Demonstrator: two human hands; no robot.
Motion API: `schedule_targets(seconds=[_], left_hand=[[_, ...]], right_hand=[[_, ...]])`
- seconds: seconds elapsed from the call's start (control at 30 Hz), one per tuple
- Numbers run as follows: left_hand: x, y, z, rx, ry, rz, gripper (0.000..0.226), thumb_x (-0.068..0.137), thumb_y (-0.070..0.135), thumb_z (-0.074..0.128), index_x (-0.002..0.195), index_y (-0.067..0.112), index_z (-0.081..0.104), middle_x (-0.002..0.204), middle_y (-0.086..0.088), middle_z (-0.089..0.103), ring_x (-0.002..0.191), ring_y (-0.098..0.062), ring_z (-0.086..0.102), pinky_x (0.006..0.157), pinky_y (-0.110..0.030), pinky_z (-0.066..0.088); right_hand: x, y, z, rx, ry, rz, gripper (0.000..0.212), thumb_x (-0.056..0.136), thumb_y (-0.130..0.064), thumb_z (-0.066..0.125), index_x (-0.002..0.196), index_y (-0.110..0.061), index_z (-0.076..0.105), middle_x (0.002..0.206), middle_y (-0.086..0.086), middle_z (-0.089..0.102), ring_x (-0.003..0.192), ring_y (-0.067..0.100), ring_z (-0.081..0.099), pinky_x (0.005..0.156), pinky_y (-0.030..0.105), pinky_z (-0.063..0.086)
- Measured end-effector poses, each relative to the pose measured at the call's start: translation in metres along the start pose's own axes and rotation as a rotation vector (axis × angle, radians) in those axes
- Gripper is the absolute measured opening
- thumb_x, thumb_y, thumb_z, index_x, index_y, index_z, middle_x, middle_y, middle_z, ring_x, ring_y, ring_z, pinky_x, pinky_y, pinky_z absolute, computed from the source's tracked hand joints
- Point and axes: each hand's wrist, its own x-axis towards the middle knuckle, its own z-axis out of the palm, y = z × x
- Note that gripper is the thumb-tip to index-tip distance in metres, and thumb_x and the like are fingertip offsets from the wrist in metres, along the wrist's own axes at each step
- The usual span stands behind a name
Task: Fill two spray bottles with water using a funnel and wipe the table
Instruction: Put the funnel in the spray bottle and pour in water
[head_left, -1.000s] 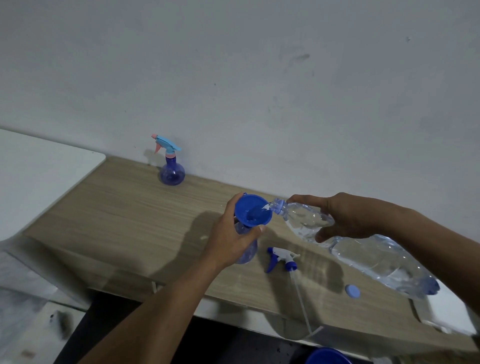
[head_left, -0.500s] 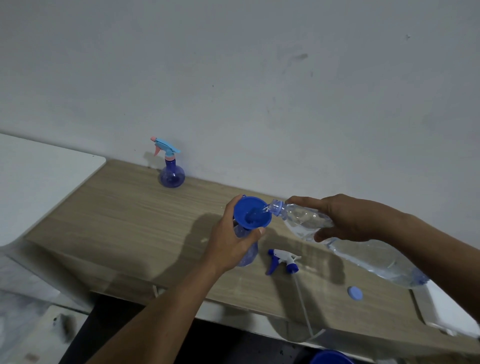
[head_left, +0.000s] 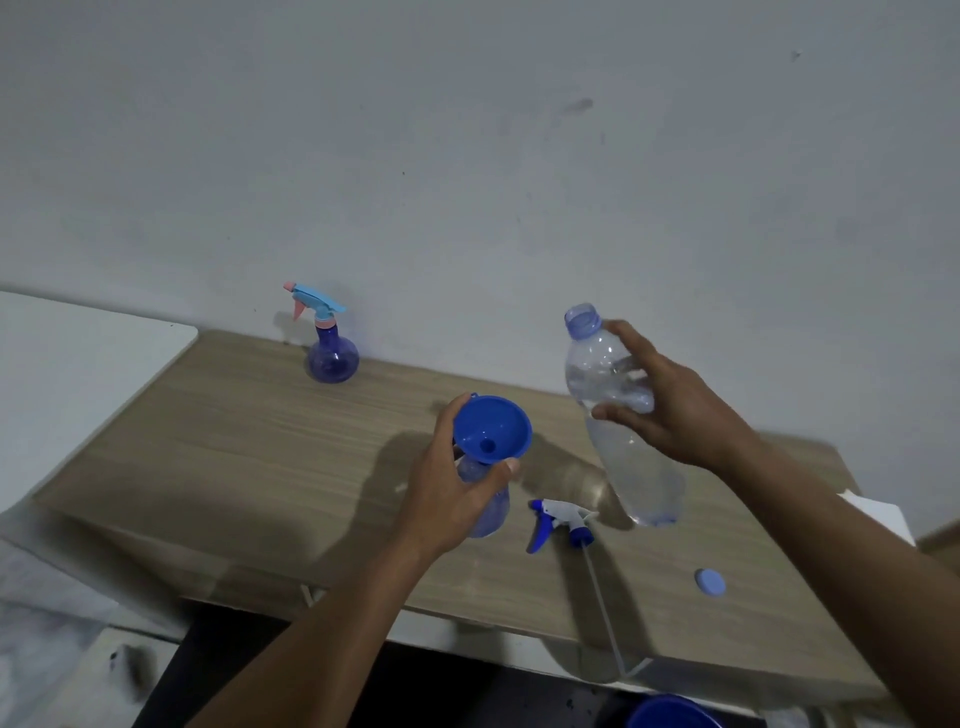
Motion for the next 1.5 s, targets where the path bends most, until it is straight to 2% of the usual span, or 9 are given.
schedule_targets(seconds=[0.47, 0.9, 1.0, 1.13, 1.27, 1.3, 1.37, 1.43, 1.5], left_hand=[[0.002, -0.005, -0.002, 0.023, -0.012, -0.021, 0.076, 0.083, 0.027, 0.078, 0.145, 0.038, 0.035, 0.131, 0.015, 0.057, 0.124, -0.012, 0.055, 0.102, -0.053, 0.048], [0.000, 0.000, 0.000, 0.019, -0.050, -0.030, 0.083, 0.083, 0.026, 0.077, 0.149, 0.039, 0.028, 0.132, 0.019, 0.057, 0.123, -0.007, 0.055, 0.106, -0.051, 0.046], [0.001, 0.000, 0.000, 0.041, -0.059, -0.062, 0.097, 0.076, 0.046, 0.078, 0.152, 0.044, 0.018, 0.136, 0.024, 0.052, 0.128, -0.005, 0.051, 0.108, -0.051, 0.043], [-0.002, 0.004, -0.001, 0.054, -0.063, -0.089, 0.118, 0.062, 0.064, 0.081, 0.151, 0.052, 0.004, 0.147, 0.020, 0.045, 0.137, -0.010, 0.044, 0.113, -0.049, 0.039], [-0.006, -0.005, -0.004, 0.105, -0.015, -0.145, 0.128, 0.053, 0.056, 0.090, 0.152, 0.046, 0.009, 0.143, 0.013, 0.050, 0.131, -0.006, 0.048, 0.106, -0.037, 0.043], [-0.006, -0.011, -0.003, 0.119, -0.013, -0.164, 0.115, 0.055, 0.049, 0.091, 0.149, 0.043, 0.023, 0.135, 0.015, 0.056, 0.123, -0.002, 0.053, 0.100, -0.033, 0.048], [-0.005, -0.020, 0.001, 0.159, -0.027, -0.164, 0.057, 0.069, 0.019, 0.089, 0.110, 0.045, 0.059, 0.098, 0.019, 0.069, 0.089, 0.006, 0.065, 0.078, -0.022, 0.055], [-0.004, -0.023, 0.005, 0.223, -0.039, -0.189, 0.046, 0.076, -0.001, 0.079, 0.085, 0.040, 0.061, 0.078, 0.019, 0.065, 0.070, 0.008, 0.063, 0.065, -0.012, 0.047], [-0.003, -0.025, 0.006, 0.236, -0.035, -0.206, 0.032, 0.080, 0.003, 0.076, 0.092, 0.027, 0.060, 0.082, 0.016, 0.062, 0.072, 0.006, 0.063, 0.062, -0.004, 0.042]], right_hand=[[0.025, 0.012, 0.067, 0.338, 0.451, 0.265, 0.095, 0.083, -0.033, 0.081, 0.147, -0.048, 0.012, 0.128, 0.003, 0.056, 0.105, 0.012, 0.060, 0.087, 0.033, 0.050], [0.008, 0.007, 0.054, 0.433, 0.407, 0.398, 0.127, 0.069, -0.038, 0.091, 0.157, -0.035, 0.000, 0.152, 0.008, 0.039, 0.134, 0.014, 0.043, 0.104, 0.033, 0.041], [-0.008, -0.005, 0.054, 0.339, 0.534, 0.365, 0.107, 0.080, -0.032, 0.084, 0.157, -0.024, 0.012, 0.152, 0.002, 0.030, 0.135, 0.011, 0.039, 0.102, 0.027, 0.039], [-0.027, -0.034, 0.063, 0.256, 0.707, 0.198, 0.069, 0.082, -0.010, 0.074, 0.140, -0.012, 0.037, 0.132, 0.002, 0.042, 0.120, 0.015, 0.050, 0.099, 0.032, 0.047], [-0.030, -0.083, 0.069, 0.170, 0.415, 0.026, 0.059, 0.088, -0.031, 0.070, 0.138, -0.019, 0.041, 0.128, -0.004, 0.050, 0.114, 0.010, 0.052, 0.094, 0.024, 0.047], [-0.026, -0.092, 0.071, 0.130, 0.299, 0.012, 0.066, 0.089, -0.044, 0.069, 0.143, -0.022, 0.038, 0.134, -0.004, 0.048, 0.119, 0.010, 0.050, 0.097, 0.025, 0.045], [-0.014, -0.103, 0.074, 0.042, 0.072, 0.052, 0.088, 0.083, -0.067, 0.064, 0.153, -0.027, 0.026, 0.151, 0.000, 0.038, 0.133, 0.016, 0.042, 0.106, 0.033, 0.042], [0.003, -0.103, 0.079, -0.063, -0.147, 0.139, 0.104, 0.078, -0.075, 0.062, 0.158, -0.028, 0.015, 0.159, 0.007, 0.029, 0.142, 0.028, 0.034, 0.113, 0.044, 0.038], [0.018, -0.097, 0.084, -0.152, -0.267, 0.174, 0.101, 0.078, -0.068, 0.066, 0.157, -0.025, 0.019, 0.150, 0.011, 0.041, 0.135, 0.034, 0.041, 0.108, 0.048, 0.041]])
